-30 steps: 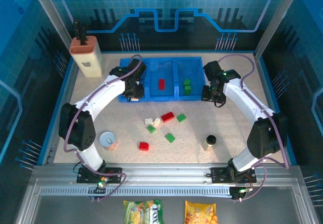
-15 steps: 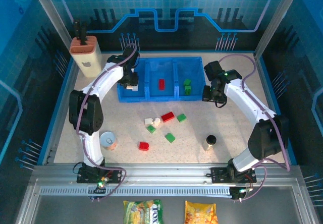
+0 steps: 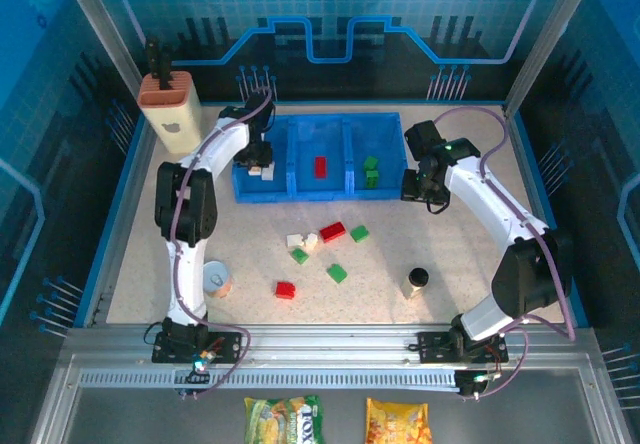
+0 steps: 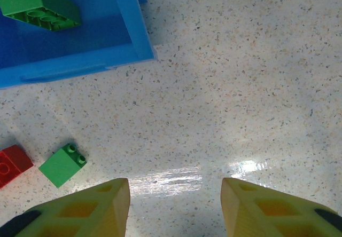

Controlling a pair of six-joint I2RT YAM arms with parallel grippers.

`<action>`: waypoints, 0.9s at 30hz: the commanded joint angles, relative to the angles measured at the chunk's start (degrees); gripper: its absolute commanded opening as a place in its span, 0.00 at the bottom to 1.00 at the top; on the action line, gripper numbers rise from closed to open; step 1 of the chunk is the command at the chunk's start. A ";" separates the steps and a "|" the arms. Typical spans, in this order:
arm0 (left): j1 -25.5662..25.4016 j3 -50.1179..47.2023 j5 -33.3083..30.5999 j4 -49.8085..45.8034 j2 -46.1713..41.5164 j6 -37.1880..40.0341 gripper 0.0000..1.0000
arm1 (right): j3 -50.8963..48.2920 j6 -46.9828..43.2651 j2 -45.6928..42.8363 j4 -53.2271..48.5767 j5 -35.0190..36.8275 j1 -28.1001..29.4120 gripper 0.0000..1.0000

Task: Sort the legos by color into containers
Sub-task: Place the lego in the container.

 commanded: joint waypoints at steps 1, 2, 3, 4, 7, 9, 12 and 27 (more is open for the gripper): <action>0.28 1.58 -2.42 0.24 1.78 1.14 0.35 | -0.33 0.13 -1.21 -1.60 0.59 0.65 0.49; 0.32 1.47 -2.74 0.51 2.08 1.20 0.35 | -0.30 0.14 -1.13 -1.60 0.56 0.65 0.50; 0.30 1.51 -3.09 0.83 2.38 1.19 0.35 | -0.24 0.11 -1.12 -1.77 0.54 0.66 0.50; 0.30 1.51 -3.21 0.98 2.60 1.18 0.35 | -0.22 0.07 -1.12 -1.69 0.55 0.65 0.50; 0.30 1.69 -3.30 1.48 3.56 1.20 0.35 | -0.26 -0.06 -1.16 -1.78 0.71 0.64 0.50; 0.30 1.86 -2.98 1.59 3.79 1.08 0.36 | -0.33 -0.02 -1.21 -1.78 0.72 0.66 0.50; 0.33 2.03 -2.68 1.55 3.67 0.96 0.38 | -0.44 0.02 -1.38 -1.86 0.76 0.70 0.50; 0.24 1.65 -0.28 0.37 -1.85 0.24 0.42 | 0.66 0.56 -1.66 -2.07 0.46 1.75 0.50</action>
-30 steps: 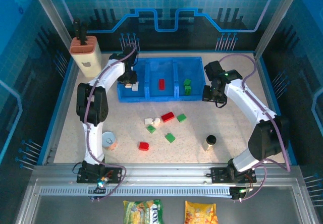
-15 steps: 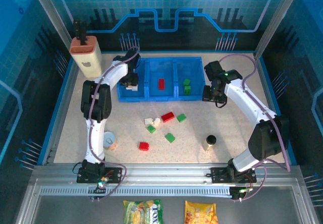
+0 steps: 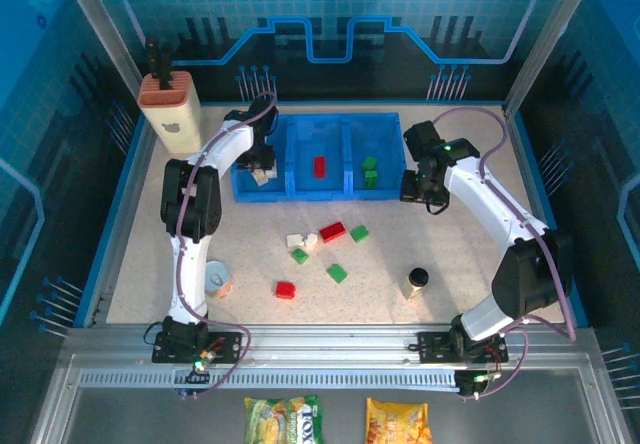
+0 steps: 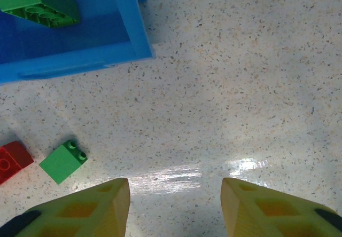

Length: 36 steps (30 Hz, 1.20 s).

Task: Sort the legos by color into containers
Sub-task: Place the lego in the container, then pick up the lego from the center of the table.

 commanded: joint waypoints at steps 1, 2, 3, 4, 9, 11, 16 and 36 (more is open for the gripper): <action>0.30 0.97 0.99 -1.67 -5.20 0.15 0.42 | 0.83 0.61 -1.26 -1.67 0.48 1.34 0.50; 0.30 0.54 1.30 -1.71 -6.12 0.19 0.42 | 0.99 0.70 -1.15 -1.63 0.48 1.66 0.50; 0.30 0.15 1.68 -1.80 -6.74 0.09 0.42 | 1.10 0.79 -0.98 -1.64 0.42 1.88 0.50; 0.29 -0.36 2.03 -1.88 -7.63 0.02 0.42 | 1.30 0.92 -0.76 -1.63 0.44 2.26 0.50; 0.42 -3.87 5.40 -1.56 -12.30 -0.81 0.42 | 2.27 1.72 0.38 -1.80 0.67 4.47 0.50; 0.57 -5.91 7.27 -1.14 -14.29 -1.26 0.42 | 2.73 2.01 0.91 -1.89 0.74 5.58 0.50; 1.08 -10.33 10.36 -0.92 -18.64 -1.81 0.42 | 3.61 3.05 2.35 -1.73 0.33 8.23 0.49; 6.15 -27.08 15.03 -1.61 -39.09 -1.33 0.43 | 10.45 -1.93 14.92 1.97 -4.18 21.76 0.57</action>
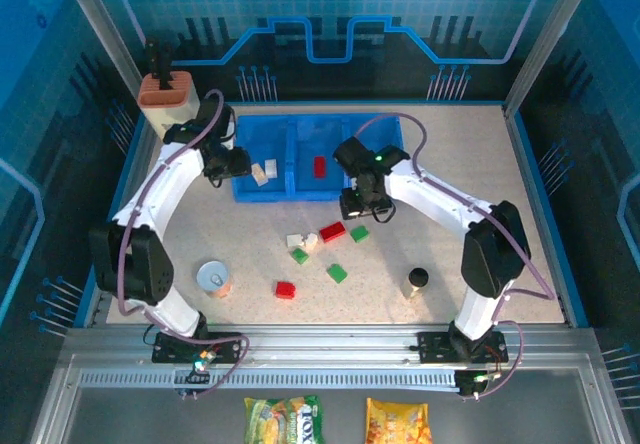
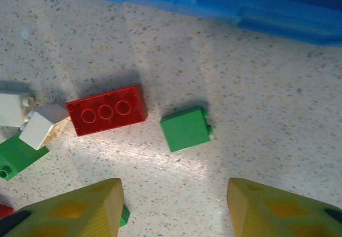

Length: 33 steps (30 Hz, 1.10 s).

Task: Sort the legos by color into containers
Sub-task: Pick up the lego from the center of the table.

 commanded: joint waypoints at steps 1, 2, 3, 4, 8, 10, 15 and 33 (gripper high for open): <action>1.71 -3.09 1.91 -1.44 -3.77 0.59 0.43 | 2.25 -1.23 2.42 0.68 -0.58 2.30 0.58; 2.10 -4.11 1.96 -1.27 -4.56 0.90 0.43 | 2.42 -1.52 3.14 1.08 -0.44 2.97 0.59; 2.49 -5.05 2.00 -1.02 -5.32 1.22 0.43 | 2.46 -1.75 3.78 1.36 -0.40 3.45 0.60; 2.87 -6.10 2.02 -0.48 -5.91 1.68 0.43 | 2.70 -2.01 4.52 1.55 -0.34 4.00 0.62; 4.27 -10.20 2.24 1.60 -7.92 2.64 0.43 | 3.63 -2.98 7.58 2.21 0.32 5.63 0.65; 4.67 -11.78 2.35 2.63 -8.59 2.98 0.43 | 4.17 -3.36 9.31 2.34 0.52 6.20 0.68; 5.10 -13.65 2.73 4.47 -8.96 3.50 0.44 | 5.34 -4.07 12.55 2.72 1.00 7.09 0.75; 5.73 -14.37 3.88 5.19 -8.25 4.21 0.43 | 9.01 -4.58 19.48 3.62 -1.44 7.29 0.82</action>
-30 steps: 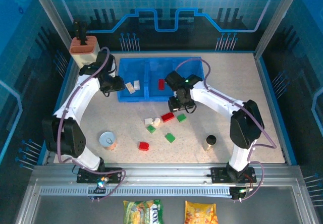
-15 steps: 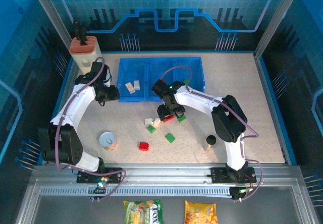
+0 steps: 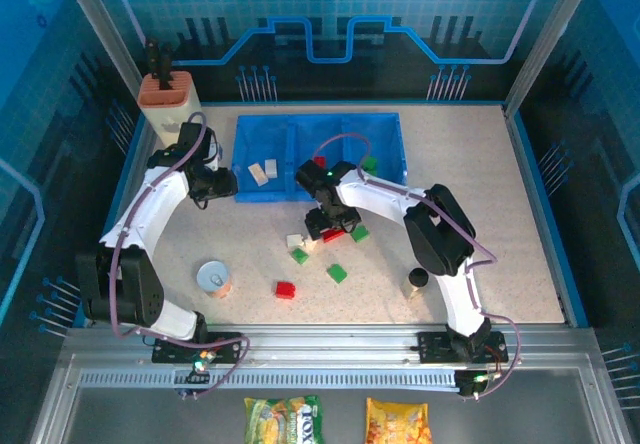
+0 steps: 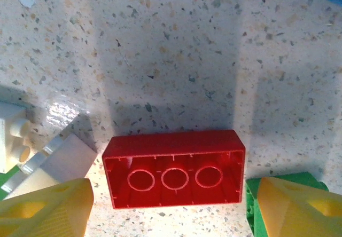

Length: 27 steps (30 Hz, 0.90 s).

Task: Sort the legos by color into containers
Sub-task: Pick up the lego from the center of the table.

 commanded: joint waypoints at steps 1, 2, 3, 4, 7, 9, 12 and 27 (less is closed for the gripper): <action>0.75 -0.78 1.19 0.07 -0.85 1.19 0.43 | 1.90 -0.81 1.80 -0.32 -1.00 0.80 0.83; 0.73 -0.72 1.24 0.07 -0.84 1.18 0.44 | 1.90 -0.90 2.04 -0.32 -0.99 0.78 0.83; 0.75 -0.75 1.30 0.07 -0.89 1.11 0.43 | 1.99 -0.86 2.22 -0.36 -0.92 0.81 0.83; 0.77 -0.76 1.35 0.07 -0.87 1.07 0.44 | 2.09 -0.84 2.54 -0.32 -0.80 0.80 0.83; 0.74 -0.68 1.46 -0.01 -0.98 1.03 0.43 | 2.28 -0.88 3.34 -0.44 -0.72 0.79 0.83; 0.73 -0.64 1.55 -0.10 -1.06 1.10 0.43 | 2.37 -0.71 3.80 -0.58 -0.57 0.79 0.82; 0.73 -0.58 1.65 -0.20 -1.30 1.08 0.44 | 2.37 -0.48 4.20 -0.76 -0.09 0.79 0.81; 0.73 0.55 2.46 -1.48 -2.45 0.41 0.44 | 2.24 -0.02 2.88 -3.44 3.65 0.97 0.78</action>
